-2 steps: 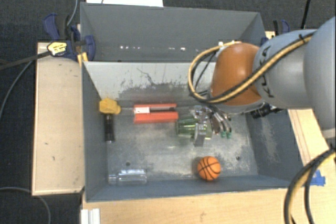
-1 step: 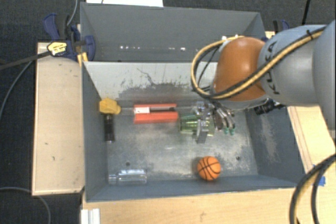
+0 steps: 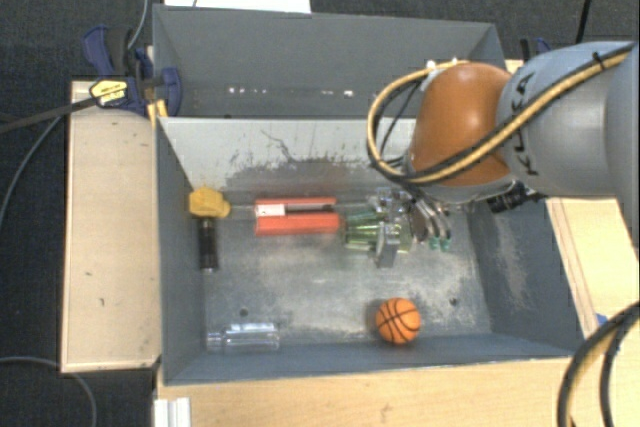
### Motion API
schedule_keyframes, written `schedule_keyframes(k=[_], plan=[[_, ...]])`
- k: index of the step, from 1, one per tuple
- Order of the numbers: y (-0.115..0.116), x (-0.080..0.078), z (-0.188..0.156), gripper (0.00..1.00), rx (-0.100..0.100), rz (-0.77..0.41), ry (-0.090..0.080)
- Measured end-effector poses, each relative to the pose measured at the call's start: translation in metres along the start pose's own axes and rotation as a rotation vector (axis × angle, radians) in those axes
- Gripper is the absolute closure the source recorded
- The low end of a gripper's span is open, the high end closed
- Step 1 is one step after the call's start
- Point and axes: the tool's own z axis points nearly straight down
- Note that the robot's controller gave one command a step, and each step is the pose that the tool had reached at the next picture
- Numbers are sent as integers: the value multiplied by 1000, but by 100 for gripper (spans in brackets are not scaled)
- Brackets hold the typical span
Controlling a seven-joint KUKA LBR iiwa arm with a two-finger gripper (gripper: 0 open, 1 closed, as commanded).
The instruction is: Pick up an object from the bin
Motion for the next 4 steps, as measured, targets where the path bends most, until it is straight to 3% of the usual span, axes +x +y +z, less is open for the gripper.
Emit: schedule_keyframes(k=[1, 4], plan=[[0, 1, -12, 100, 0, 0, 7], [0, 0, -49, 100, -1, -1, 1]])
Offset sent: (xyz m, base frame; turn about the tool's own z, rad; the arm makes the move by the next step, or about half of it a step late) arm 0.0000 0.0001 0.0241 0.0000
